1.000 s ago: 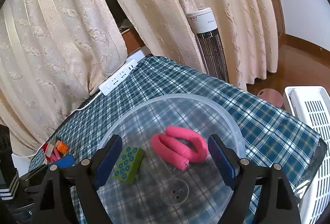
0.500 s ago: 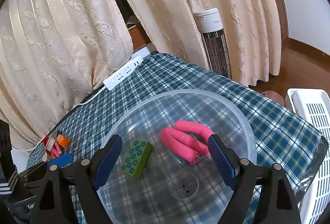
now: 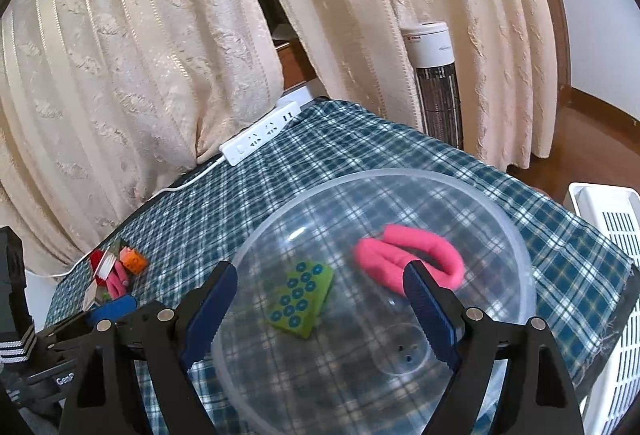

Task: Organize objects
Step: 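Move both grippers back toward the pile of items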

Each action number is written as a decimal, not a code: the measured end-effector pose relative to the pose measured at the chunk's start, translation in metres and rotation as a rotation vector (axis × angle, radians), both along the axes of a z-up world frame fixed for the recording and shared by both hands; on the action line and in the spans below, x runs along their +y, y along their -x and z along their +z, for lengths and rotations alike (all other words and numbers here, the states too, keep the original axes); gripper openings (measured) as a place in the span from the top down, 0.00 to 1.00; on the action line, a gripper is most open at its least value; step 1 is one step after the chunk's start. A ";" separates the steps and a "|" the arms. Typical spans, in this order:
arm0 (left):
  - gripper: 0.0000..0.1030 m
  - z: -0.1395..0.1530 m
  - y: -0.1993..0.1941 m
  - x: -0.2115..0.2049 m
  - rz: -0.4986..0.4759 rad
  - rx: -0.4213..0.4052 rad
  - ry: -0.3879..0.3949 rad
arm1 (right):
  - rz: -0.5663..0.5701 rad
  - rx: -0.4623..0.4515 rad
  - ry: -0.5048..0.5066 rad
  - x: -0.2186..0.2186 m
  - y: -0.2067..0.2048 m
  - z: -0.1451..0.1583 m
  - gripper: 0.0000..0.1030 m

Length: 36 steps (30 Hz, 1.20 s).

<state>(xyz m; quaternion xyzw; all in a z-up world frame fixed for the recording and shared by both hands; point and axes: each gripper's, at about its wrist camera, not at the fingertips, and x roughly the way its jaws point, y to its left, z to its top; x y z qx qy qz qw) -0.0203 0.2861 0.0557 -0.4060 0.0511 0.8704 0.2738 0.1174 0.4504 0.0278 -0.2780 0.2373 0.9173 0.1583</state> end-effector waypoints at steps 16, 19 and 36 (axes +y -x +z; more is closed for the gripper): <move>0.31 -0.001 0.021 -0.079 0.172 0.000 -0.028 | 0.127 -0.033 -0.028 -0.056 0.045 0.001 0.14; 0.31 -0.002 0.027 -0.094 0.203 -0.002 -0.028 | 0.152 -0.043 -0.036 -0.068 0.054 0.001 0.14; 0.31 -0.008 0.051 -0.152 0.329 -0.016 -0.007 | 0.261 -0.072 -0.050 -0.121 0.094 -0.001 0.13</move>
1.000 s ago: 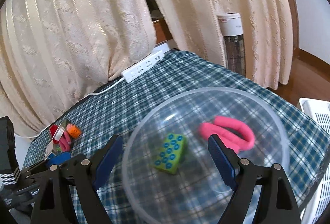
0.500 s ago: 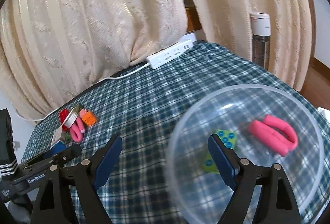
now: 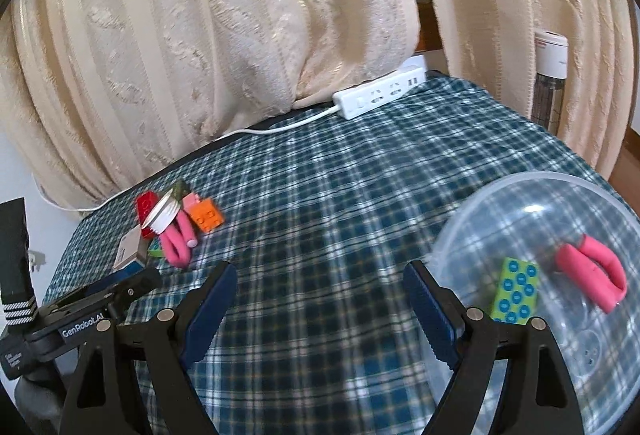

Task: Organize objects
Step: 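Move both grippers back toward the pile of items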

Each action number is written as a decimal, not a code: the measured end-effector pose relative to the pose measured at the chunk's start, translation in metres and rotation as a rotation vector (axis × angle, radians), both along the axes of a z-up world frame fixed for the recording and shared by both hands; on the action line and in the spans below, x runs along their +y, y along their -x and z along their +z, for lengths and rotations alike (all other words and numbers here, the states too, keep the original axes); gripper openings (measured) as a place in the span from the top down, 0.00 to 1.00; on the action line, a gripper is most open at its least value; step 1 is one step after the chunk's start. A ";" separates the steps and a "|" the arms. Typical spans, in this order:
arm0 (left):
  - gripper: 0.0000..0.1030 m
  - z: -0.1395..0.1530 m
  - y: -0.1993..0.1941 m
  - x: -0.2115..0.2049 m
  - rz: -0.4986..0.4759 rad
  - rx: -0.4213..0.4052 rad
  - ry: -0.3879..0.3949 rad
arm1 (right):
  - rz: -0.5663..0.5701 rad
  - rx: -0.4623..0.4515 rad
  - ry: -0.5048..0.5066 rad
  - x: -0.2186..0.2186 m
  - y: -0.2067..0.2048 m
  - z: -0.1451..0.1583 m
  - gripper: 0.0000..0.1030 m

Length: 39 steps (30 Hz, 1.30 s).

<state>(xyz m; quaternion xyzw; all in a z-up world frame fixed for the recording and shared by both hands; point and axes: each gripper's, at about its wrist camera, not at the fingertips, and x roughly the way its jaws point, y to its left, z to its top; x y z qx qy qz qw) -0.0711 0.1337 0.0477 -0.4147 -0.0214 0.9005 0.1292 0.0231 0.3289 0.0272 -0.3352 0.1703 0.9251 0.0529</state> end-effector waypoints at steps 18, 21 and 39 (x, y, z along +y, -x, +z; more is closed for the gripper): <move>0.31 -0.007 0.022 -0.025 0.083 -0.026 0.044 | 0.121 -0.018 -0.002 -0.034 0.034 0.002 0.12; 0.31 -0.007 0.026 -0.032 0.105 -0.028 0.042 | 0.142 -0.016 -0.008 -0.040 0.041 0.004 0.12; 0.31 -0.022 0.059 -0.071 0.240 -0.072 0.065 | 0.201 -0.042 0.018 -0.068 0.081 -0.009 0.12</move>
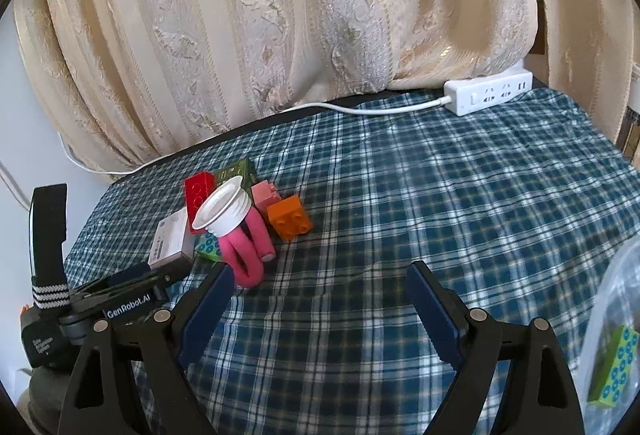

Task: Organize objects
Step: 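Move both grippers back toward the pile of items, then grasp the white medicine box with the left gripper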

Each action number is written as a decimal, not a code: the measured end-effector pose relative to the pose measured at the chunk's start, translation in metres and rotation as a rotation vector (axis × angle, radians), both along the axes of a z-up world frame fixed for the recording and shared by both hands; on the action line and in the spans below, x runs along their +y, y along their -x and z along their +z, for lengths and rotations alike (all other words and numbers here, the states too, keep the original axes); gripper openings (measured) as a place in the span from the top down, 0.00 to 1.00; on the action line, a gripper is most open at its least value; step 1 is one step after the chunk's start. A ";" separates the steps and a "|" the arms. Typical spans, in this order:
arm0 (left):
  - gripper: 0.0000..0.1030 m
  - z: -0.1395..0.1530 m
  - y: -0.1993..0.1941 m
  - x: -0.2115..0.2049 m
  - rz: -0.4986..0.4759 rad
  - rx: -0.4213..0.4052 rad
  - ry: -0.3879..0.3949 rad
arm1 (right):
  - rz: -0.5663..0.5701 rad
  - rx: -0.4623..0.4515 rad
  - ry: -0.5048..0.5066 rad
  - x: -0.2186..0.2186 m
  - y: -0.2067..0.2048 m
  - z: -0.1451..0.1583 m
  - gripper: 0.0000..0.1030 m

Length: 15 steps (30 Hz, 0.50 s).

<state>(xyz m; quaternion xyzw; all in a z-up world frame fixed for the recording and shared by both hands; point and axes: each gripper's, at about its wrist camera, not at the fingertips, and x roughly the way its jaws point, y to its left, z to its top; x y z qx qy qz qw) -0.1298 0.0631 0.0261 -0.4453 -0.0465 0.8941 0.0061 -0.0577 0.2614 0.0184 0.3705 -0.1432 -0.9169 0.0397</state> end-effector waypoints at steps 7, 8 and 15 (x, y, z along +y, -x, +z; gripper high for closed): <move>0.25 -0.003 0.010 -0.008 0.023 0.006 0.002 | -0.002 -0.046 0.025 0.002 0.006 -0.020 0.12; 0.25 -0.003 0.011 -0.009 0.026 0.007 0.005 | -0.001 -0.045 0.025 0.002 0.006 -0.020 0.12; 0.24 -0.004 0.023 -0.008 0.032 0.010 0.024 | 0.013 -0.049 0.027 0.003 0.006 -0.024 0.12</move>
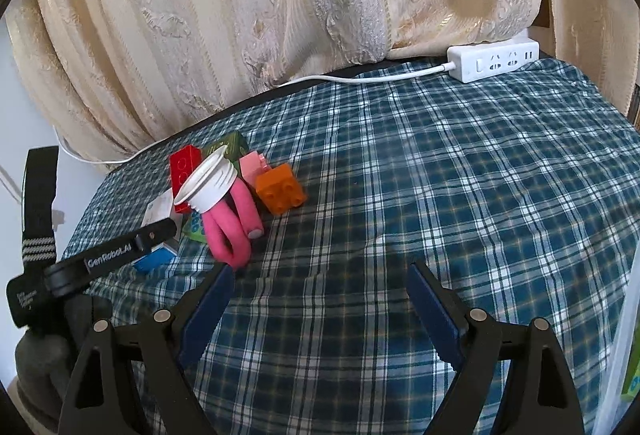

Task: Organize objects
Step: 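Grasp the white medicine box with the left gripper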

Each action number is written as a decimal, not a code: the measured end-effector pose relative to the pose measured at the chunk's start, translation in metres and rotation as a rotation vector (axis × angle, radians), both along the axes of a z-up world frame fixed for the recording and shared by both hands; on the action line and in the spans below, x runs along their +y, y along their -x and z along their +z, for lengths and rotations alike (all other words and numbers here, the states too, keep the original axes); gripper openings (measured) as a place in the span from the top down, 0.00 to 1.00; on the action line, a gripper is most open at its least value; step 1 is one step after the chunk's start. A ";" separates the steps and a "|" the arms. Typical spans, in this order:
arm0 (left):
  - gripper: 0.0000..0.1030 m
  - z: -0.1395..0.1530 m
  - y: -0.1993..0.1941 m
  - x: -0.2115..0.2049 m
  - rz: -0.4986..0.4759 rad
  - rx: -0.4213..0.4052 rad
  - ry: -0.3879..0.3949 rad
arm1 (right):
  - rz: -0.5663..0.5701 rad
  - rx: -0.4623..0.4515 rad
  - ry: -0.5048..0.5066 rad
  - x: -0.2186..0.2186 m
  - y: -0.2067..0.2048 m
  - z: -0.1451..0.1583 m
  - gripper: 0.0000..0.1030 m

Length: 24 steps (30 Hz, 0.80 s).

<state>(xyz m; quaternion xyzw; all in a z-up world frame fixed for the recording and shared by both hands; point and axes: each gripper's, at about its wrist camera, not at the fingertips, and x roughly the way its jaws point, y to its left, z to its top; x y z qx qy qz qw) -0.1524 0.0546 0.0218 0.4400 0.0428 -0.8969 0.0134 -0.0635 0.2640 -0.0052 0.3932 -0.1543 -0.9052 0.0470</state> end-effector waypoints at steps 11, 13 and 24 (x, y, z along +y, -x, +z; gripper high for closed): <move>0.22 -0.019 0.021 -0.015 0.058 -0.047 -0.014 | 0.003 -0.002 0.008 0.001 0.000 -0.002 0.12; 0.23 -0.021 0.021 -0.015 0.051 -0.049 -0.013 | 0.005 -0.003 0.008 0.001 0.000 -0.002 0.12; 0.37 -0.017 0.018 -0.013 0.039 -0.007 0.050 | 0.023 0.002 0.003 -0.002 -0.001 -0.003 0.12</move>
